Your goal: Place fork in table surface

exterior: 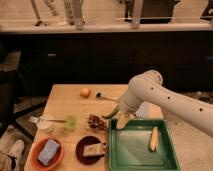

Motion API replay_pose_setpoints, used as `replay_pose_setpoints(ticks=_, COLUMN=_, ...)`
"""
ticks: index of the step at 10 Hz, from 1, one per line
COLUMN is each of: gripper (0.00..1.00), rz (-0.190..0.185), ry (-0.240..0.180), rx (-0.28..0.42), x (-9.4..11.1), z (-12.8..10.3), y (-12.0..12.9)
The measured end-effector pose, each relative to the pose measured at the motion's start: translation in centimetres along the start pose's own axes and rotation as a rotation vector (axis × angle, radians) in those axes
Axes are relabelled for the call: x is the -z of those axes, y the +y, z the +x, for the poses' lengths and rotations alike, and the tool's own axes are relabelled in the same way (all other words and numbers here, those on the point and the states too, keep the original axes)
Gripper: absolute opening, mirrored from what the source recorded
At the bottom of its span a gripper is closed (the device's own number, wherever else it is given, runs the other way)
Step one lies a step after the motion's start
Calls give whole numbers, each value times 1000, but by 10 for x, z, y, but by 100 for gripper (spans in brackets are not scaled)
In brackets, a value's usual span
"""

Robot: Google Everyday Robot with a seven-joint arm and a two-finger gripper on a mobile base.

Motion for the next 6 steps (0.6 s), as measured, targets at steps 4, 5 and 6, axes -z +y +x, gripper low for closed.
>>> replay_pose_setpoints(ticks=4, gripper=80, rz=27, ry=-42, rx=-10, x=-13, z=-47, y=-2)
replay_pose_setpoints(ticks=5, gripper=80, rz=25, ry=-51, rx=-3, x=-17, z=-60, y=-3)
replay_pose_setpoints(ticks=6, gripper=80, rz=21, ry=-60, rx=6, x=-22, z=-76, y=-5)
